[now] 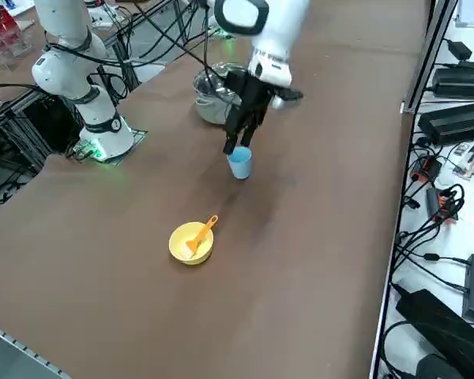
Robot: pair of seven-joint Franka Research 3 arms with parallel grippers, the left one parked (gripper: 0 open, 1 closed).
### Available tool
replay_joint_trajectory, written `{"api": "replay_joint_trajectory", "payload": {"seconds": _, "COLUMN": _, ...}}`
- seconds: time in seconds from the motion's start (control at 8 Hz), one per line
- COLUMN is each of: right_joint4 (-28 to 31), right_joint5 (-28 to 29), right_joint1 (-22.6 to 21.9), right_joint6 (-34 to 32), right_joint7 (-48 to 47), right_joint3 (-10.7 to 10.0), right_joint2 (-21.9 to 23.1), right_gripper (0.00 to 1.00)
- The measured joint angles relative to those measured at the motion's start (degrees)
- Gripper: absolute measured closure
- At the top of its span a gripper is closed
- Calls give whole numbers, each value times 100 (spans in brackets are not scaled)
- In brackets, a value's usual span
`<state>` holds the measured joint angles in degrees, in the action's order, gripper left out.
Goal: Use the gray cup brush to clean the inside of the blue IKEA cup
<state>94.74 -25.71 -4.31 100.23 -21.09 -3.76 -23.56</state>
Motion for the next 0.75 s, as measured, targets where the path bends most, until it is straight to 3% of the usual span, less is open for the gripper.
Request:
{"api": "replay_joint_trajectory", "payload": {"seconds": 0.5, "right_joint4": -30, "right_joint5": -975, "right_joint1": 111, "right_joint6": 448, "right_joint7": -1451, "right_joint3": -24, "right_joint2": -938, "right_gripper": 5}}
{"api": "replay_joint_trajectory", "payload": {"seconds": 0.75, "right_joint4": -51, "right_joint5": -1149, "right_joint1": 221, "right_joint6": 474, "right_joint7": -1734, "right_joint3": -71, "right_joint2": -1203, "right_gripper": 7}}
